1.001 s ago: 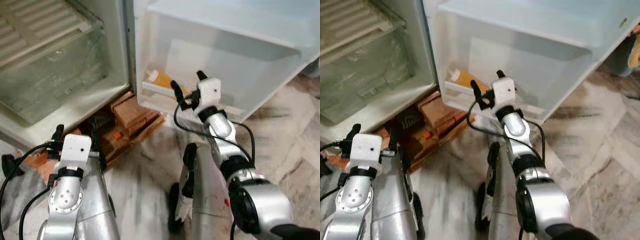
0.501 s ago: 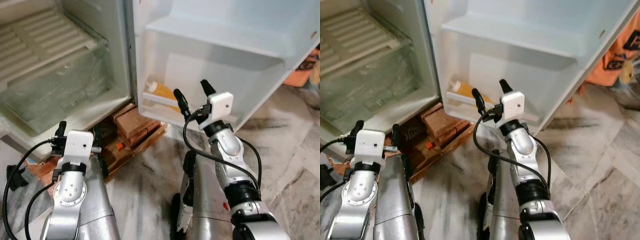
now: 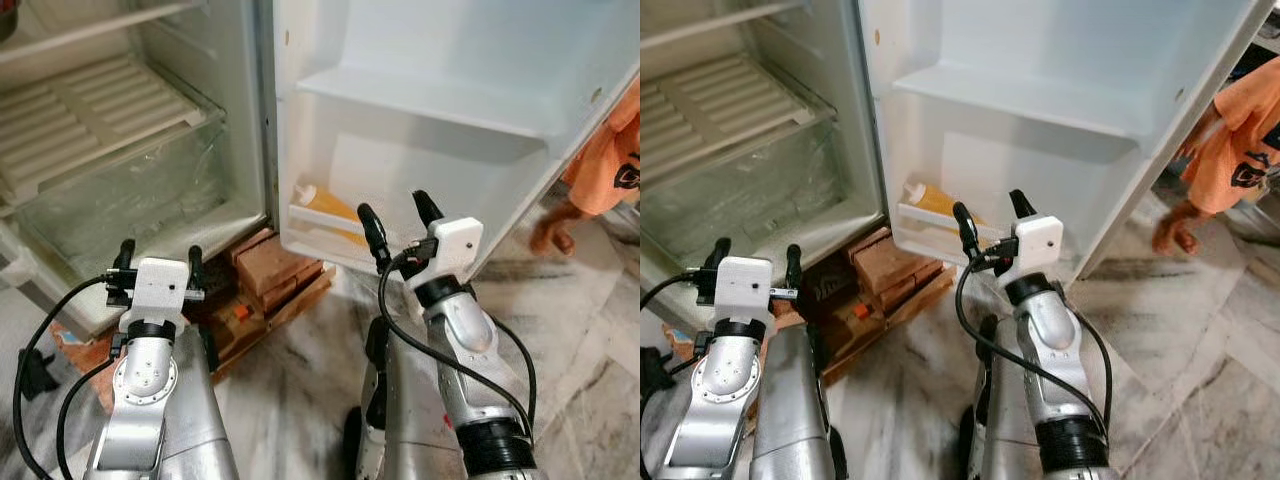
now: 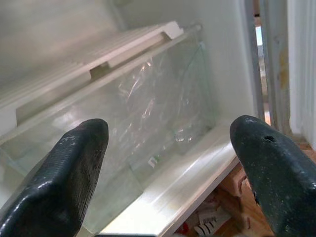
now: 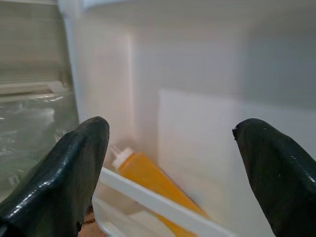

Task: Restocking fridge

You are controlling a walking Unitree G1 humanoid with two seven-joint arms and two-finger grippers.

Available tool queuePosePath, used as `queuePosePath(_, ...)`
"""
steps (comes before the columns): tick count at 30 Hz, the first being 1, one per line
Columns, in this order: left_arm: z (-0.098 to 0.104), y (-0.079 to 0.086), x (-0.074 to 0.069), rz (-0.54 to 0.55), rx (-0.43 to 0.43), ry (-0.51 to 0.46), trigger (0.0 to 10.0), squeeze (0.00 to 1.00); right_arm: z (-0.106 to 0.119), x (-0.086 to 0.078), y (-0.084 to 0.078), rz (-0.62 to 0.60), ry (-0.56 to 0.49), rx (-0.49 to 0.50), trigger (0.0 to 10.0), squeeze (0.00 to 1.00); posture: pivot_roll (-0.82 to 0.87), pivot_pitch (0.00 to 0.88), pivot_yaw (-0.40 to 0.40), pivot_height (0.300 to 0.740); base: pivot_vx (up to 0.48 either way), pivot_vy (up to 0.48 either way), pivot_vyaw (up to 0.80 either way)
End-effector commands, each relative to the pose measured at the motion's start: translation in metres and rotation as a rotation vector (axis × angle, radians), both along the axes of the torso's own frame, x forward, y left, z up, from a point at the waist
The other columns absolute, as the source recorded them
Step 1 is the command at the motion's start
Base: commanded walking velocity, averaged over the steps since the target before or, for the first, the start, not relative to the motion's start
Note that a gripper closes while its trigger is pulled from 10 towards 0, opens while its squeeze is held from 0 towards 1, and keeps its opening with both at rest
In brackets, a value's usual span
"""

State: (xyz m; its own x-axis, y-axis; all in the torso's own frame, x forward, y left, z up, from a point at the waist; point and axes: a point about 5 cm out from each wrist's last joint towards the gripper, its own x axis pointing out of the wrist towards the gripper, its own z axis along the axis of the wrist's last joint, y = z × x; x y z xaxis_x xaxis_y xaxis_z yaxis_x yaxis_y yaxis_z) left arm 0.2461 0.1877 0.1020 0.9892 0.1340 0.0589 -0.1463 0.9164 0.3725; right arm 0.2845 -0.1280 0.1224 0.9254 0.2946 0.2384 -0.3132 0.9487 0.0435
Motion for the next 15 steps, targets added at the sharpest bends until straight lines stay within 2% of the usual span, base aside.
queuePosePath(1, 0.000, 0.001, 0.002, 0.005, -0.005, -0.010, 10.0, 0.00, 0.006, -0.002, -0.002, -0.010, -0.002, -0.001, 10.0, 0.00, 0.17, 0.000, -0.046, 0.466, 0.000, 0.000, 0.00)
queuePosePath(8, -0.003, -0.002, 0.002, -0.007, -0.009, -0.010, 10.0, 0.00, -0.001, -0.007, -0.007, -0.021, 0.043, -0.010, 10.0, 0.00, 0.17, 0.000, -0.045, 0.496, 0.000, 0.000, 0.00)
queuePosePath(15, -0.005, -0.002, 0.002, -0.017, -0.004, -0.015, 10.0, 0.00, -0.010, -0.020, -0.012, -0.043, 0.107, 0.009, 10.0, 0.00, 0.17, 0.000, -0.039, 0.531, 0.000, 0.000, 0.00)
